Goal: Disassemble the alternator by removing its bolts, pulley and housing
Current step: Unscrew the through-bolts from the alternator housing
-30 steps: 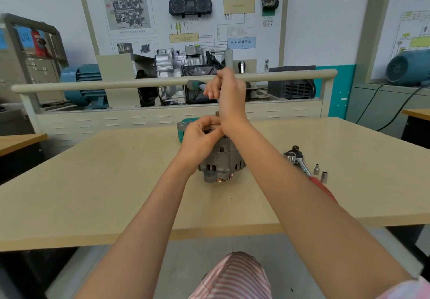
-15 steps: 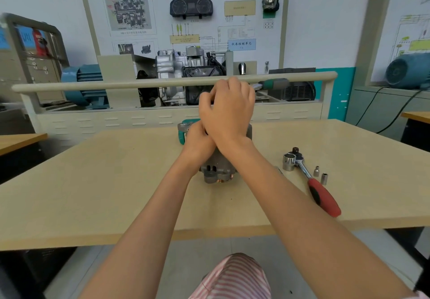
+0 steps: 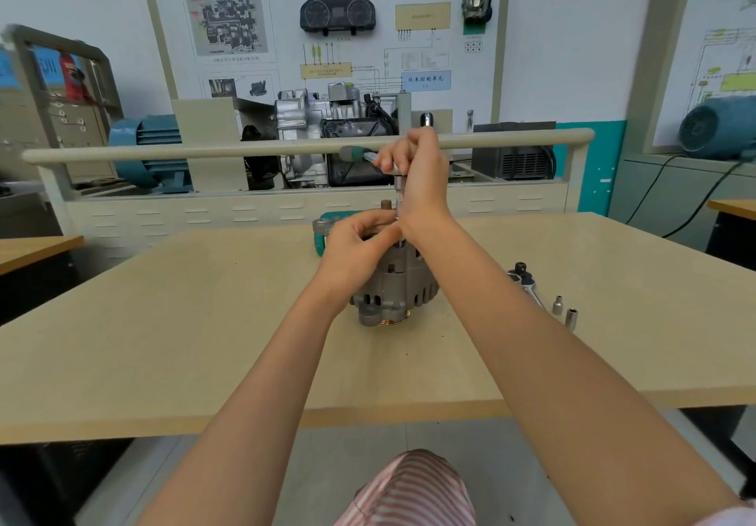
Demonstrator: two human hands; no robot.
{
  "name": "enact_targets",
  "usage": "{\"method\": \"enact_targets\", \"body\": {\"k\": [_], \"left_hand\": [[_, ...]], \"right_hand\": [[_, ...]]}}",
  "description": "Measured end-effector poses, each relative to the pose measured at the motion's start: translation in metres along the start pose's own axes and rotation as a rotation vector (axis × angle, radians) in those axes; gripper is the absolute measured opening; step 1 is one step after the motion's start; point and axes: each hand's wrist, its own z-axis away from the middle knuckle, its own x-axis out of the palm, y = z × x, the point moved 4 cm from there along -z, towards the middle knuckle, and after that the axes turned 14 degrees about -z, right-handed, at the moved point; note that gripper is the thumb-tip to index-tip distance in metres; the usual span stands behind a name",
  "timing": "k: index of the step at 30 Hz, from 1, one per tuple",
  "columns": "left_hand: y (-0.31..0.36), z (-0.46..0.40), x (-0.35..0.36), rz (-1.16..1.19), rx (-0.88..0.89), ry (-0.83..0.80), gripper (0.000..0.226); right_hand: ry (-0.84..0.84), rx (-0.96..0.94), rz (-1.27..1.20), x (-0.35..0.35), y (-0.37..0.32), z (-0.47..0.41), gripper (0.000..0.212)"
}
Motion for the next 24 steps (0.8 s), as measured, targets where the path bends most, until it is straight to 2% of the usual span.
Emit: {"method": "enact_targets", "body": {"k": [3, 5, 7, 9, 10, 13, 15, 17, 19, 21, 24], "left_hand": [[0.001, 0.001, 0.0, -0.011, 0.024, -0.015, 0.017], [0.0, 0.001, -0.001, -0.021, 0.017, -0.008, 0.031], [-0.003, 0.0, -0.002, -0.028, -0.018, 0.009, 0.038], [-0.004, 0.0, -0.001, -0.041, -0.027, 0.019, 0.038], [-0.003, 0.0, -0.001, -0.048, -0.021, 0.018, 0.039], [-0.001, 0.002, -0.001, -0.046, -0.003, 0.007, 0.049], [0.001, 0.002, -0.001, -0.039, 0.014, -0.002, 0.04], [0.002, 0.002, 0.0, -0.021, 0.018, -0.022, 0.019], [0.001, 0.001, 0.0, -0.011, 0.014, -0.025, 0.015], [0.001, 0.001, 0.0, -0.004, 0.017, -0.029, 0.018], [0.0, 0.001, 0.0, 0.001, 0.009, -0.019, 0.021]], "right_hand": [[-0.024, -0.158, 0.25, -0.002, -0.001, 0.005, 0.048], [-0.063, -0.403, 0.61, 0.002, -0.001, 0.016, 0.039], [-0.026, -0.646, 0.982, 0.005, 0.002, 0.027, 0.029], [0.06, -0.733, 1.197, 0.006, 0.002, 0.032, 0.024], [0.075, -0.741, 1.211, 0.006, 0.002, 0.032, 0.023], [0.022, -0.677, 0.957, 0.008, -0.004, 0.03, 0.028], [-0.015, -0.489, 0.654, 0.008, -0.006, 0.022, 0.036], [0.017, -0.247, 0.317, 0.004, -0.007, 0.013, 0.046], [0.01, -0.064, 0.037, -0.001, -0.004, 0.001, 0.057], [-0.06, 0.05, -0.082, -0.002, -0.001, -0.005, 0.061], [-0.111, 0.098, -0.068, -0.001, 0.002, -0.006, 0.065]]}}
